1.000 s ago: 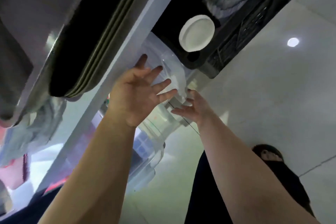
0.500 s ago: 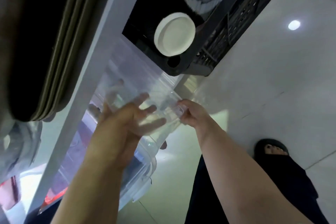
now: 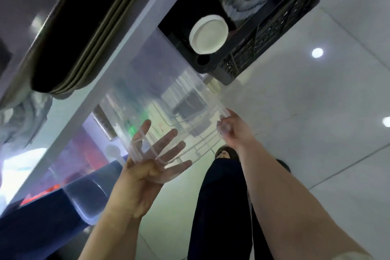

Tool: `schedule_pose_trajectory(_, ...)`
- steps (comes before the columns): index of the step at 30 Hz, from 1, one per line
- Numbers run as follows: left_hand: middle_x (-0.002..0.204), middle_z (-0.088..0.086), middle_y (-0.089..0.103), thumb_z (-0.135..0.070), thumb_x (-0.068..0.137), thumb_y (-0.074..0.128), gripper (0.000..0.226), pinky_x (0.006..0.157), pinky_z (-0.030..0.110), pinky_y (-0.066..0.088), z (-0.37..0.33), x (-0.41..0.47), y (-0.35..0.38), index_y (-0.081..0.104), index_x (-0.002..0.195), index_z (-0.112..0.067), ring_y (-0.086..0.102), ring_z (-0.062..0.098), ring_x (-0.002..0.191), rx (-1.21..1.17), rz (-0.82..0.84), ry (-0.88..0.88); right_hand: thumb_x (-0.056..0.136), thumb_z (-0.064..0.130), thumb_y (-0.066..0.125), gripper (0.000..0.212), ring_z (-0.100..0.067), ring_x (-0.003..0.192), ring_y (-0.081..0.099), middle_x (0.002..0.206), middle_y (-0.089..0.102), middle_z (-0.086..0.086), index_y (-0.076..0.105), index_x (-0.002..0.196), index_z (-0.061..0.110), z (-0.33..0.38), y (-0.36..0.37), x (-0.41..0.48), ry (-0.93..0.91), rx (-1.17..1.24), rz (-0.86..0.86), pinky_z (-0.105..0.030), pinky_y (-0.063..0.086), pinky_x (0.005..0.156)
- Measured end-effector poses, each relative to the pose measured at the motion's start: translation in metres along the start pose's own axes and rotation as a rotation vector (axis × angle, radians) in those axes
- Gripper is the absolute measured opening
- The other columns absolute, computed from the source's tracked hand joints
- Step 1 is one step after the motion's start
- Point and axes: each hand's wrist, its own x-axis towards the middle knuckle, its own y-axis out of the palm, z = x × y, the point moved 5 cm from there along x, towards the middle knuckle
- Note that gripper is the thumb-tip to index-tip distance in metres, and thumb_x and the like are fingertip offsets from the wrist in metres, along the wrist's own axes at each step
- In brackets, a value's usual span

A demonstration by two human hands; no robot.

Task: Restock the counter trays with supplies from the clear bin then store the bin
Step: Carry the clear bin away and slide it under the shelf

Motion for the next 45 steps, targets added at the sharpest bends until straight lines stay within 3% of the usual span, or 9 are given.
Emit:
schedule_pose_trajectory(6,0.148,0.030,0.031,0.015,0.058,0.033,0.097,0.093,0.074,0.034,0.007,-0.016,-0.019,0.035,0.142,-0.033,0.033,0.057,0.130,-0.050,0.146,-0.002,0.060,-0.012,0.070,0.060,-0.023,0.074,0.069,0.115,0.052,-0.017,0.062,0.109,0.020,0.012,-0.024,-0.037,-0.043,0.154,0.045,-0.028,0.056,0.063)
schedule_pose_trajectory(9,0.148,0.030,0.031,0.012,0.058,0.026,0.097,0.094,0.077,0.031,0.012,-0.026,-0.033,0.032,0.145,-0.029,0.034,0.056,0.129,-0.088,0.163,-0.018,0.073,-0.012,0.065,0.050,-0.024,0.072,0.070,0.112,0.059,-0.018,0.062,0.110,0.021,0.013,-0.030,-0.063,-0.055,0.098,0.015,-0.028,0.057,0.063)
schedule_pose_trajectory(12,0.145,0.021,0.040,0.009,0.059,0.027,0.085,0.090,0.067,0.045,0.015,-0.041,-0.055,0.046,0.133,-0.030,0.049,0.044,0.124,-0.090,0.036,0.026,0.081,-0.011,0.060,0.044,-0.024,0.069,0.070,0.100,0.066,-0.018,0.063,0.107,0.024,0.013,-0.032,-0.088,-0.008,-0.122,-0.038,-0.031,0.060,0.063)
schedule_pose_trajectory(16,0.127,0.008,0.059,0.010,0.070,0.039,0.073,0.081,0.053,0.055,0.014,-0.070,-0.078,0.049,0.127,-0.034,0.060,0.030,0.112,-0.147,-0.119,0.140,0.080,-0.014,0.058,0.062,-0.022,0.072,0.068,0.106,0.063,-0.019,0.051,0.128,0.025,0.011,-0.028,-0.119,0.031,-0.214,-0.089,-0.028,0.057,0.059)
schedule_pose_trajectory(23,0.124,0.008,0.063,0.016,0.072,0.040,0.079,0.085,0.056,0.053,0.015,-0.100,-0.097,0.050,0.133,-0.034,0.059,0.034,0.113,-0.232,-0.127,0.172,0.084,-0.015,0.050,0.067,-0.018,0.077,0.057,0.098,0.057,-0.012,0.043,0.135,0.027,-0.005,-0.014,-0.168,-0.024,-0.207,-0.192,-0.030,0.051,0.069)
schedule_pose_trajectory(29,0.131,0.016,0.059,0.014,0.068,0.041,0.085,0.085,0.059,0.052,0.033,-0.123,-0.143,0.046,0.138,-0.035,0.055,0.039,0.120,-0.296,-0.031,0.147,0.081,-0.017,0.042,0.051,-0.018,0.061,0.048,0.072,0.050,-0.006,0.052,0.114,0.020,-0.047,-0.012,-0.215,-0.155,-0.307,-0.180,-0.033,0.036,0.059)
schedule_pose_trajectory(34,0.134,0.015,0.056,0.016,0.069,0.040,0.087,0.088,0.059,0.049,0.056,-0.136,-0.189,0.046,0.137,-0.038,0.055,0.037,0.120,-0.359,0.035,0.095,0.086,-0.012,0.048,0.056,-0.017,0.062,0.050,0.078,0.053,-0.004,0.054,0.121,0.031,-0.079,-0.007,-0.242,-0.320,-0.259,-0.226,-0.029,0.040,0.055)
schedule_pose_trajectory(40,0.126,0.007,0.064,0.011,0.077,0.044,0.077,0.092,0.058,0.048,0.065,-0.148,-0.238,0.050,0.135,-0.038,0.060,0.028,0.116,-0.524,-0.045,0.126,0.079,-0.018,0.048,0.067,-0.013,0.065,0.048,0.085,0.048,-0.001,0.052,0.129,0.027,-0.094,0.050,-0.242,-0.509,-0.319,-0.067,-0.022,0.044,0.052)
schedule_pose_trajectory(45,0.126,-0.004,0.063,0.007,0.085,0.050,0.054,0.095,0.038,0.047,0.055,-0.154,-0.280,0.054,0.133,-0.018,0.063,0.014,0.106,-0.403,-0.319,0.093,0.079,-0.013,0.056,0.073,-0.015,0.092,0.060,0.115,0.051,-0.006,0.046,0.136,0.031,-0.102,0.106,-0.220,-0.601,-0.561,-0.068,-0.029,0.052,0.083)
